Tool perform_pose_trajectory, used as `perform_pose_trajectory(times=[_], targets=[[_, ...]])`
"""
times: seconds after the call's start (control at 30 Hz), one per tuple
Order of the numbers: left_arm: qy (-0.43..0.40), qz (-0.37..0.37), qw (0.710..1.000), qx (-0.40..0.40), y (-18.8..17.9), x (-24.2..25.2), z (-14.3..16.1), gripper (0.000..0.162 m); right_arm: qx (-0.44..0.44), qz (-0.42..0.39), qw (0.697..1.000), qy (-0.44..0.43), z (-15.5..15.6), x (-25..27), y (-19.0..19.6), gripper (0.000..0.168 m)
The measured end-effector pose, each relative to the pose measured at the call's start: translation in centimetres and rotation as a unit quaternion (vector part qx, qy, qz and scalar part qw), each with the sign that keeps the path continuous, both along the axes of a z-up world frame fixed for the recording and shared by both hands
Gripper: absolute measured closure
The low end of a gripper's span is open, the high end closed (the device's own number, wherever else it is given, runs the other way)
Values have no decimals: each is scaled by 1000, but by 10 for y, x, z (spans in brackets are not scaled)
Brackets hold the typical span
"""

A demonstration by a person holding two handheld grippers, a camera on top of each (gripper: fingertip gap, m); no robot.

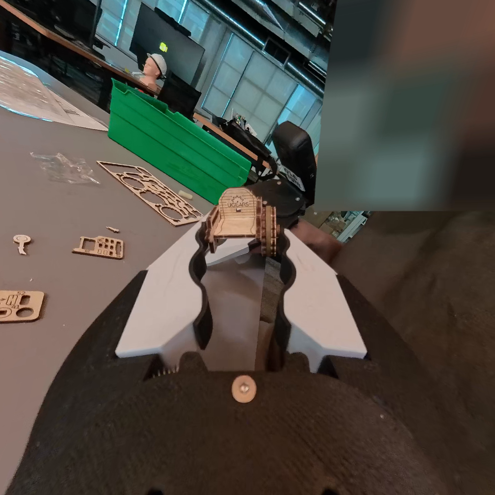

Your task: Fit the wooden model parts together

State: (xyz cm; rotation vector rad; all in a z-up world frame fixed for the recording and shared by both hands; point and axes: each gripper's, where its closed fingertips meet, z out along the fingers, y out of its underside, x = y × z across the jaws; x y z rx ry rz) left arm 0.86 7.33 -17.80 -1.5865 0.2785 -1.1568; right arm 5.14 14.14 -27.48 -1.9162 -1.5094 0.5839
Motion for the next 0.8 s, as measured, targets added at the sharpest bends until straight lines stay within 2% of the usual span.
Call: perform_pose_trajectory(times=[0.13, 0.27, 0.47, 0.63, 0.8], targets=[[15, -10, 1000, 5, -2, 6, 0, 112, -3, 6, 1000, -8, -5, -3, -2, 137], [6, -14, 1000, 4, -4, 7, 2, 112, -7, 17, 1000, -1, -5, -5, -5, 137], [-24, -13, 1000, -4, -4, 2, 6, 112, -8, 53, 997, 57, 7, -12, -16, 138], [-136, -45, 989, -37, -5, -1, 17, 111, -8, 81, 976, 202, 58, -21, -24, 138], [-182, -109, 975, -59, -15, 15, 21, 112, -54, 124, 917, 376, 122, -15, -42, 138]])
